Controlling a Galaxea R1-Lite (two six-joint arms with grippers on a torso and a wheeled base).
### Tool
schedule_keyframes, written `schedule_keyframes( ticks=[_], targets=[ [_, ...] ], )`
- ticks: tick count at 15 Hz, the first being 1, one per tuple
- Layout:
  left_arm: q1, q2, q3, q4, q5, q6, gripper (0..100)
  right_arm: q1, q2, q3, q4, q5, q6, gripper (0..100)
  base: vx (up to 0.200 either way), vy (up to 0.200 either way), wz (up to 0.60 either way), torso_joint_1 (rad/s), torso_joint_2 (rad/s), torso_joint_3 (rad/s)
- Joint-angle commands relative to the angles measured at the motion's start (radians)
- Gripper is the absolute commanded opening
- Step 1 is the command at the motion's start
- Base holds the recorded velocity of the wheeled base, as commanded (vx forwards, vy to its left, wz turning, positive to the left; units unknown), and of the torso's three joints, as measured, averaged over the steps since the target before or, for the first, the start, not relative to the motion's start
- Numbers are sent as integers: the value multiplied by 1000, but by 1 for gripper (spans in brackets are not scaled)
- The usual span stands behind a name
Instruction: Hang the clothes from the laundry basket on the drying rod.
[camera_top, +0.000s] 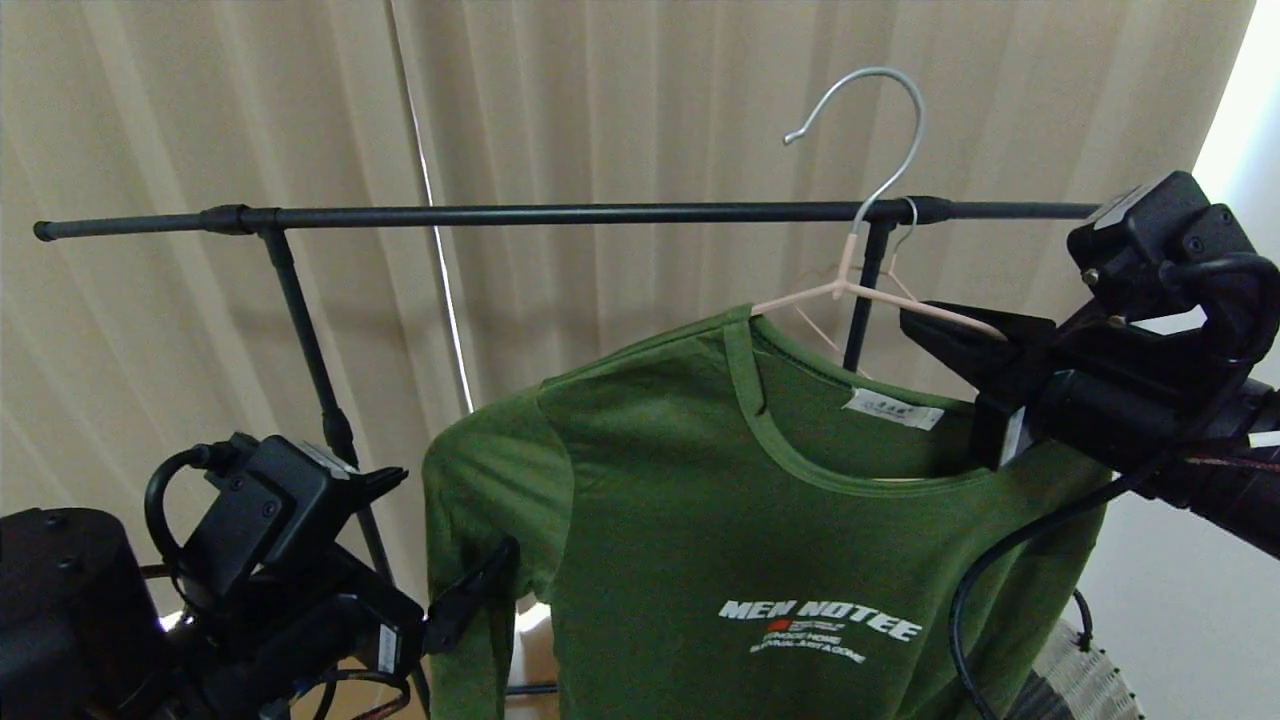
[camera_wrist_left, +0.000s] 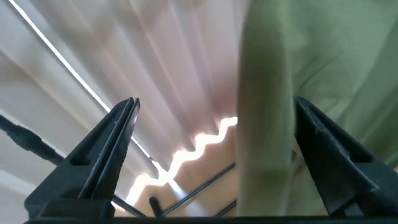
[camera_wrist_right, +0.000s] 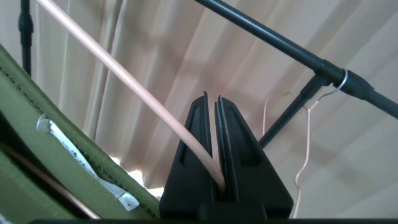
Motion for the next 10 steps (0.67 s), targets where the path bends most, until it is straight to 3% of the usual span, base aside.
schedule_keyframes(
  ticks=[1,5,10],
  targets=[
    [7,6,5,-1,1,-3,0,2,-2,-1,0,-2,-2,0,0,0,0,0,0,0],
    [144,-2,80,-2,4,10,0,-29,1,0,3,-13,-2,0,0,0,0,0,0,0],
    [152,-37,131,-117,-1,-1,0,-64,5,-1,7,-14,-4,0,0,0,0,0,0,0]
  ],
)
